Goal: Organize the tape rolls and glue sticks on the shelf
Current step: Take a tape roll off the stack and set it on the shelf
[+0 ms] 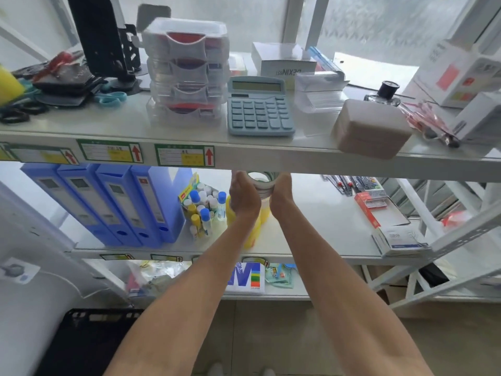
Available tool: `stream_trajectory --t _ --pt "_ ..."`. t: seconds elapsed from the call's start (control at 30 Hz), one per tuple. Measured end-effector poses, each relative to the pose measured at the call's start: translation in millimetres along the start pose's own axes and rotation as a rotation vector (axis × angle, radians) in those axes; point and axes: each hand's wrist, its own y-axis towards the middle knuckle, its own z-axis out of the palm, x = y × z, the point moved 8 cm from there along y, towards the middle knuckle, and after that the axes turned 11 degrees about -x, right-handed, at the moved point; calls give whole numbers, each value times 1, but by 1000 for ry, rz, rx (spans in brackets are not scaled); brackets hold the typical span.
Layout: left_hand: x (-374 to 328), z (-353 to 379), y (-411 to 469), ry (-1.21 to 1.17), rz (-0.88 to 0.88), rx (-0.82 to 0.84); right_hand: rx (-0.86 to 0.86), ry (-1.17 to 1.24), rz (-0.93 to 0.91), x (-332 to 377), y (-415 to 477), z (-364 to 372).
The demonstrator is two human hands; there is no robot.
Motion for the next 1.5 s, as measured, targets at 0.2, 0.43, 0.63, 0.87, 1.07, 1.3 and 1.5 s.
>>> stream_trajectory --t 0.2,0.43,0.63,0.87,1.07,1.3,1.5 --pt "13 65 -49 -205 -29 90 -148 4 -13 4 26 -82" --pt "93 120 -88 -193 -148 183 -276 -67 51 -40 49 -169" --pt "150 149 -98 -136 -181 189 -347 -131 62 -115 105 -221" --pt "196 160 -87 -19 -98 163 -378 -365 -114 -108 91 -224" --pt "202 163 -73 207 43 225 -421 -675 -291 -109 101 -231" --pt "184 156 -80 212 2 350 -407 -723 -207 -99 93 -226" --pt "182 139 -74 286 -77 452 -444 -861 -198 -71 91 -217"
